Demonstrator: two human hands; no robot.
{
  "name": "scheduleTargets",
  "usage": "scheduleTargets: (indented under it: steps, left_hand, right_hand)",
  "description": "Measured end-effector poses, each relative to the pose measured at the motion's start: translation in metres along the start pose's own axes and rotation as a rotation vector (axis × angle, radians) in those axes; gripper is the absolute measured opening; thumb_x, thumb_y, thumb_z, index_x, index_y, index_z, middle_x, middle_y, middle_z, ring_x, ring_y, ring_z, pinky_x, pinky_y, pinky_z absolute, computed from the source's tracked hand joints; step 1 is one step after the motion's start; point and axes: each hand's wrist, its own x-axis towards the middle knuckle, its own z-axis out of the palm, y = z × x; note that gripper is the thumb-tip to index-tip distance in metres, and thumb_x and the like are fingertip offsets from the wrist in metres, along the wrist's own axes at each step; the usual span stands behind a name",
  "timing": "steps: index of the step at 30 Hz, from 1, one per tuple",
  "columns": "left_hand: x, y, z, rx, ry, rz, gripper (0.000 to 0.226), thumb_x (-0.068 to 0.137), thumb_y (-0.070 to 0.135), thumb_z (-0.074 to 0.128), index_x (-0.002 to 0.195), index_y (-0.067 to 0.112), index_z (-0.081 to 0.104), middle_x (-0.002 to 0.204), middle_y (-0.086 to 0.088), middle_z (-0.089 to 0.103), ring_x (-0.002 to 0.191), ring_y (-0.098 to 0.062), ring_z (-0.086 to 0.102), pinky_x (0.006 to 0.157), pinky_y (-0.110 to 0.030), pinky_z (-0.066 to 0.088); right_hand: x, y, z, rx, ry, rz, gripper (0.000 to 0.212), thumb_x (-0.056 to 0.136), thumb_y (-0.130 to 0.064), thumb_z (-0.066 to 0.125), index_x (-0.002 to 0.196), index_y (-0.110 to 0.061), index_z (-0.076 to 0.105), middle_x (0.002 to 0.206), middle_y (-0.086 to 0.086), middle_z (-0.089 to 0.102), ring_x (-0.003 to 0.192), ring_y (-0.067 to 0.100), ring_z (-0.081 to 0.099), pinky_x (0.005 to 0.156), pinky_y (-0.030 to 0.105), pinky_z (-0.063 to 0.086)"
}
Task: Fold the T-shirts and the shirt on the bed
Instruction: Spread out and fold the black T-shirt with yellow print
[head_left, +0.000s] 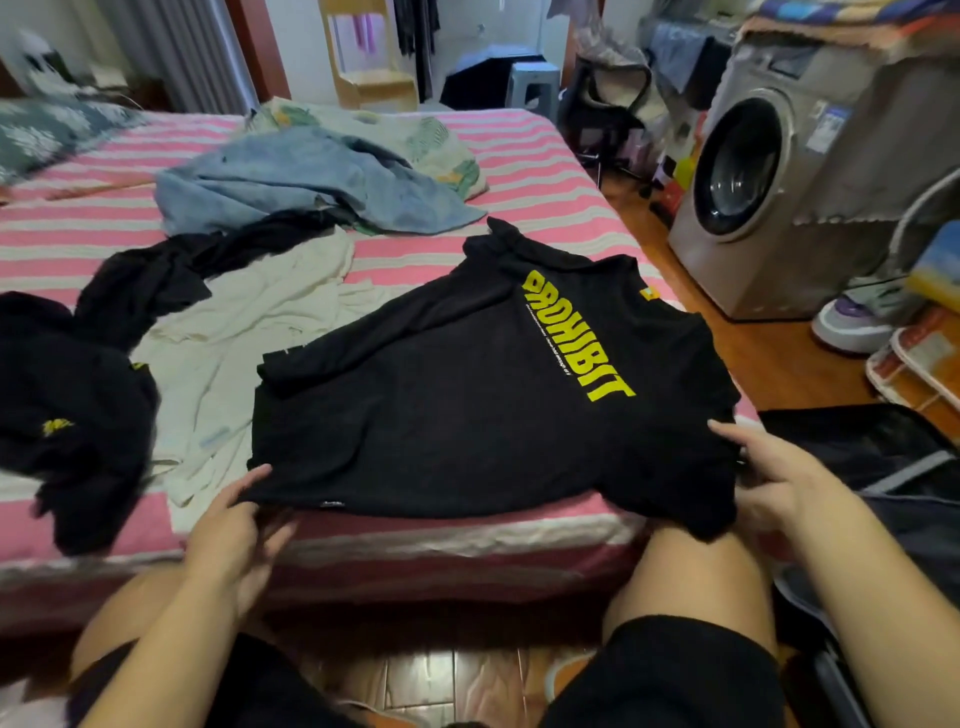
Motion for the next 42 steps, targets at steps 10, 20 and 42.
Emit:
scheduleTargets:
  steps: [10,20,42]
  left_hand:
    - [-0.027,-0.025,-0.015,-0.005,0.191,0.1,0.026,0.097,-0.005,0.046,0.104,0.011,0.064,0.128,-0.017,0.057,0.097,-0.028,0.063,0.075,-0.035,0.055]
    - [-0.015,-0.038,-0.039,0.069,0.304,0.087,0.03,0.095,-0.01,0.052,0.117,0.011,0.05,0.107,-0.019,0.056,0.064,-0.02,0.055,0.055,-0.027,0.052]
    - [-0.041,0.011,-0.07,-0.335,-0.168,-0.215,0.029,0.102,0.039,0.046,0.081,0.021,0.041,0.056,0.008,0.039,0.039,-0.003,0.033,0.039,-0.013,0.028]
  right_hand:
    - [0.013,0.026,0.011,-0.358,0.529,-0.497,0.044,0.095,-0.011,0.053,0.139,-0.01,0.05,0.145,0.023,0.048,0.119,0.04,0.054,0.099,0.043,0.046]
    - [0.051,0.068,0.015,-0.582,0.611,-0.287,0.082,0.087,-0.024,0.072,0.152,-0.006,0.026,0.153,0.027,0.028,0.136,0.047,0.036,0.109,0.05,0.036]
    - [0.002,0.052,0.012,0.716,0.089,-0.31,0.052,0.103,-0.024,0.023,0.076,-0.02,0.067,0.069,-0.009,0.069,0.063,0.015,0.066,0.057,0.019,0.054]
